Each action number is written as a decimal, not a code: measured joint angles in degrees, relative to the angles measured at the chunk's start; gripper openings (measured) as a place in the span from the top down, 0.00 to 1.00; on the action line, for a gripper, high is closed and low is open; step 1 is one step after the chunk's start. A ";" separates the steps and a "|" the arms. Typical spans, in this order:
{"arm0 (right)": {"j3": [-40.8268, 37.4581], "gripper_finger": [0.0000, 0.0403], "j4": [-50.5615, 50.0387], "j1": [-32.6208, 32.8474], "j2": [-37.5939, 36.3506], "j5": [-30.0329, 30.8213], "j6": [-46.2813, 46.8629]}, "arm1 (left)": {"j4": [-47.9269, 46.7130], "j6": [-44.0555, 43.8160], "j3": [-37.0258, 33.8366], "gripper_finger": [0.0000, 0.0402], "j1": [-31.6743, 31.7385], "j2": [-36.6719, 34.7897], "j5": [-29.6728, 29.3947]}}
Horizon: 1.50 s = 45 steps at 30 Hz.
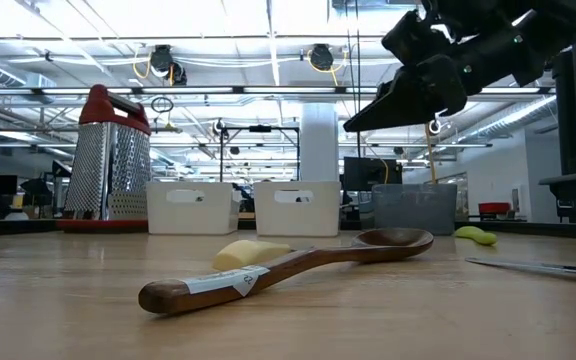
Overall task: Pick & Place Kitchen Items
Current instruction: Put the bottom left yellow knife into the right white bin
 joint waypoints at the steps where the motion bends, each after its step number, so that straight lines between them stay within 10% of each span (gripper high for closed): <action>1: -0.41 0.55 1.31 0.00 0.00 0.02 0.00 | -0.32 0.32 0.00 0.68 0.03 0.00 -2.00; 45: -0.99 0.55 6.21 -0.24 0.00 0.10 -8.66 | 7.61 -2.68 -0.17 0.68 9.73 2.33 -5.70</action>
